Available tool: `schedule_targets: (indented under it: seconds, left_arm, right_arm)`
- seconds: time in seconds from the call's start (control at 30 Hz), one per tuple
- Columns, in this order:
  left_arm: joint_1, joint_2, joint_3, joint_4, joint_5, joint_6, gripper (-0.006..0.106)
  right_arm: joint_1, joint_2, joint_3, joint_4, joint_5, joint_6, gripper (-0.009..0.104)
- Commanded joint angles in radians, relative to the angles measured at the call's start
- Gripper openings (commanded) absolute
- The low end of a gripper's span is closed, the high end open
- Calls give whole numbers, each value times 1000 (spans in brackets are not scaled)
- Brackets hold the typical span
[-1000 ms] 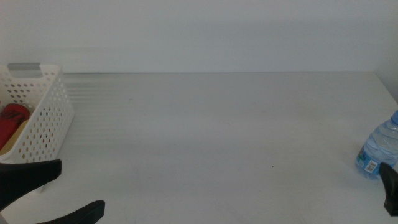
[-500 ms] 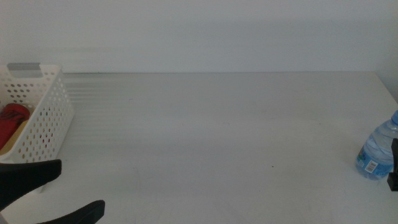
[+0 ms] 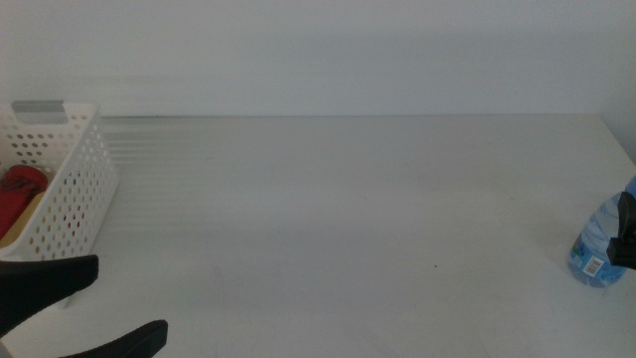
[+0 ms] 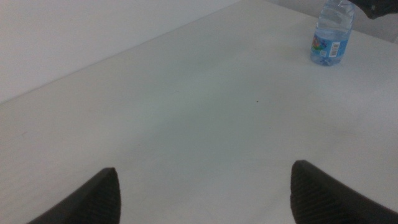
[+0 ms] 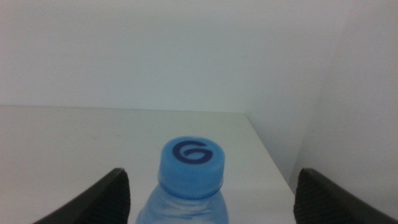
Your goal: Use arms to grab the bottles and put them into the dustbin to the left of the table.
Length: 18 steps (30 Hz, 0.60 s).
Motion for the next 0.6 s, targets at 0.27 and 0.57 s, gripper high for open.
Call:
schedule_targets:
  seconds: [0.27, 0.57]
  left_arm:
    - [-5, 8, -28, -5, -68, -9, 90]
    - [-5, 8, -28, -5, -68, -9, 90]
  right_arm:
    - [-5, 128, -92, 3, -82, 2, 96]
    - [-5, 284, -132, -3, -89, 2, 96]
